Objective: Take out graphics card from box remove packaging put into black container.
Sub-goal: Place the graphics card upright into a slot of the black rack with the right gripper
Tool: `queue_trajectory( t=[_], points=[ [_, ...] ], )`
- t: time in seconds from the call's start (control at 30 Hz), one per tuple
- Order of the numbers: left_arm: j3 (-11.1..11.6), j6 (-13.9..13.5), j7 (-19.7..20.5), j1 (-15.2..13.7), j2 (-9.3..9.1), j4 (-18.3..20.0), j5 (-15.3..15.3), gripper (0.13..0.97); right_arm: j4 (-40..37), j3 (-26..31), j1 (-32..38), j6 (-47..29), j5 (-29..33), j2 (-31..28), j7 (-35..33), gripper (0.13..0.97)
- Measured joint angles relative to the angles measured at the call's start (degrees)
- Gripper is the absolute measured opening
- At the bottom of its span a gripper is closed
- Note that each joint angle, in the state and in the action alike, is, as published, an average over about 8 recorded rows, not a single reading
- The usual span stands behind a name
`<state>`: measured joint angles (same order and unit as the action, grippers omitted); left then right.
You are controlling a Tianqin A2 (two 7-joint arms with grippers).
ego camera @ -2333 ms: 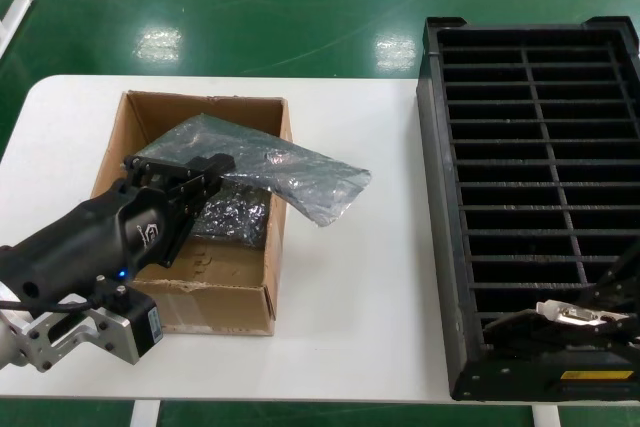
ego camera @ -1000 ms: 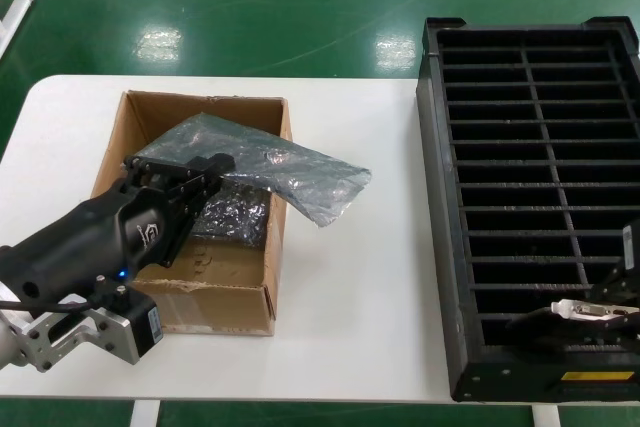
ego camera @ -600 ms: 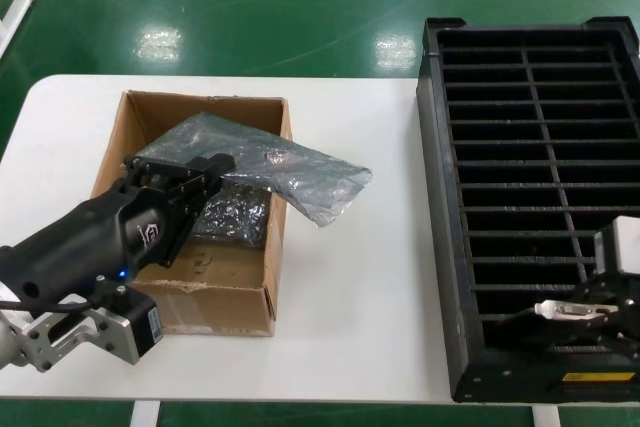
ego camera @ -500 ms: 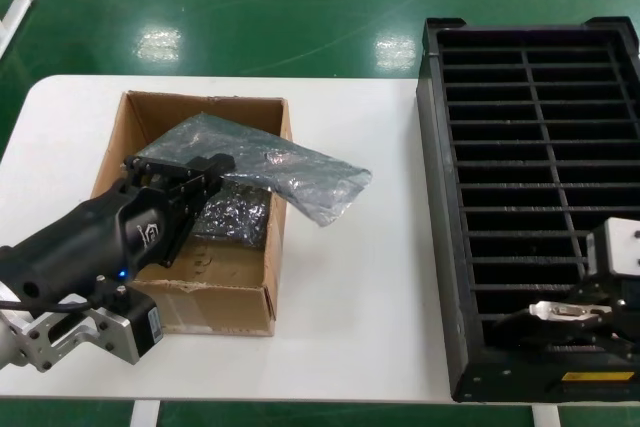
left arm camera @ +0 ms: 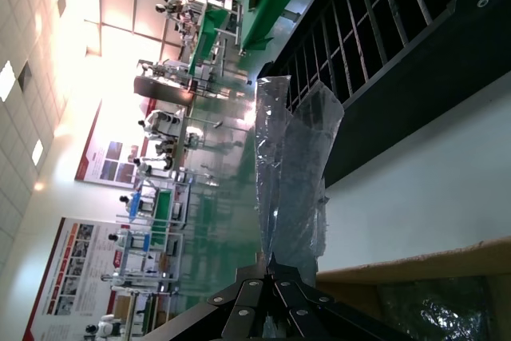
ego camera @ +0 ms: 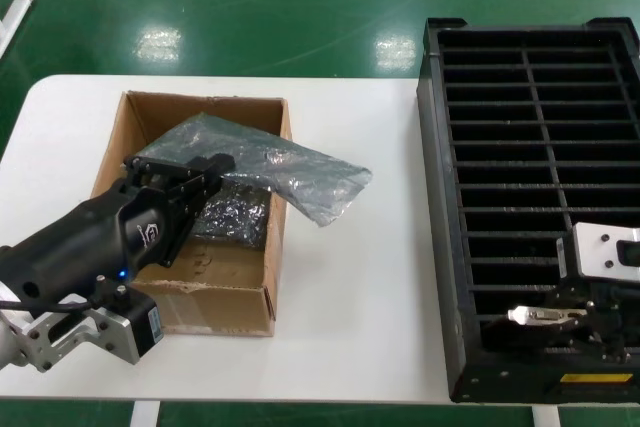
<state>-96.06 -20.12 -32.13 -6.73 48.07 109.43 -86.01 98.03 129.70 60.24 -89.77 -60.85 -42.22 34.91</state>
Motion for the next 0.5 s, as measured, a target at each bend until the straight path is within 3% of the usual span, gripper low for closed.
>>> queue_trajectory(
  t=[0.5],
  points=[
    [0.0, 0.0, 0.0, 0.0, 0.00, 0.0, 0.0, 0.138, -4.0, 1.1, -0.5, 0.8, 1.9, 2.1, -2.1, 0.192]
  ],
)
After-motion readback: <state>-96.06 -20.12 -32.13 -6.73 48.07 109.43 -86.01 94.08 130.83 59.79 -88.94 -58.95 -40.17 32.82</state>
